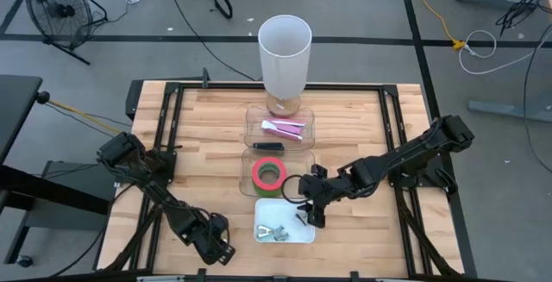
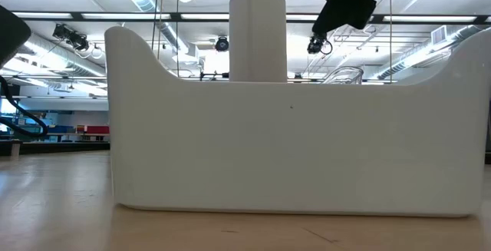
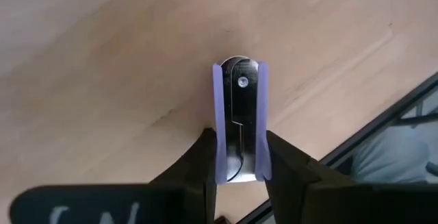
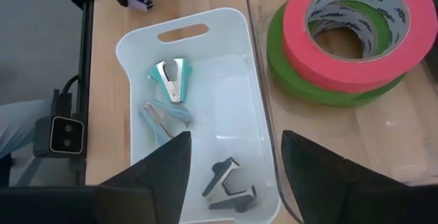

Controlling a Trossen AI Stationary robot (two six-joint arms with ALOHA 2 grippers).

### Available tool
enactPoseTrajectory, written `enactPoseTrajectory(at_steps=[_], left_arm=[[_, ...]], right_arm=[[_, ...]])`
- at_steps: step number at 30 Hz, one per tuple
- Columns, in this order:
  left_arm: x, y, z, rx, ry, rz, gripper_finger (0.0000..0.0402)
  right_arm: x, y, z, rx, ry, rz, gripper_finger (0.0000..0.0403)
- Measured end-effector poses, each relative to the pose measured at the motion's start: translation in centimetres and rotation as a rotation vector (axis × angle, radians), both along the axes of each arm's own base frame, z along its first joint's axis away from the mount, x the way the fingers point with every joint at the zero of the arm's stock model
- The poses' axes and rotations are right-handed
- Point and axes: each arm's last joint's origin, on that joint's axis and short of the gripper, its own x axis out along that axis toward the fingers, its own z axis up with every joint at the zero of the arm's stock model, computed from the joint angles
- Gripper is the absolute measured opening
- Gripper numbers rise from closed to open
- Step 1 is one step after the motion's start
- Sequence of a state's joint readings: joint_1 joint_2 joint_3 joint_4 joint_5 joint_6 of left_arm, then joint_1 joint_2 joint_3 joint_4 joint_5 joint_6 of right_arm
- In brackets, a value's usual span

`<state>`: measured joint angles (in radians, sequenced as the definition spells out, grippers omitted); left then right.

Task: Pick and place Stapler, Stapler remover, tape
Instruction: Put the purple staple remover into the white bin

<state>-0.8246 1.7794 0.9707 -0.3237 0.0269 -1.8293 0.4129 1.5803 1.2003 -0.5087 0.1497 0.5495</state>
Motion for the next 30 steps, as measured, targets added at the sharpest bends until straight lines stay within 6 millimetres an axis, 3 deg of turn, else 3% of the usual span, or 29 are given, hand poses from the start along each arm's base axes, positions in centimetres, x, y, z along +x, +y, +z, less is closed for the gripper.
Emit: enactPoseTrajectory(at_steps=[12,22,30], left_arm=[[0.5,-0.5,0.9,0.042,-0.032,-0.088,0.0090],[2.3,-1.5,6.2,0.175,-0.113,-0.182,0.0090],[6.3,-0.3,11.0,0.303,-0.360,-0.294,0.0090]], right_arm=[[0.0,0.0,0.0,-0.005,0.000,0.005,0.0228],[-0.1,0.0,-0.1,-0.009,0.009,0.005,0.0228],[-0.4,-0.2,-0.3,-0.020,0.049,-0.002,0.0228]])
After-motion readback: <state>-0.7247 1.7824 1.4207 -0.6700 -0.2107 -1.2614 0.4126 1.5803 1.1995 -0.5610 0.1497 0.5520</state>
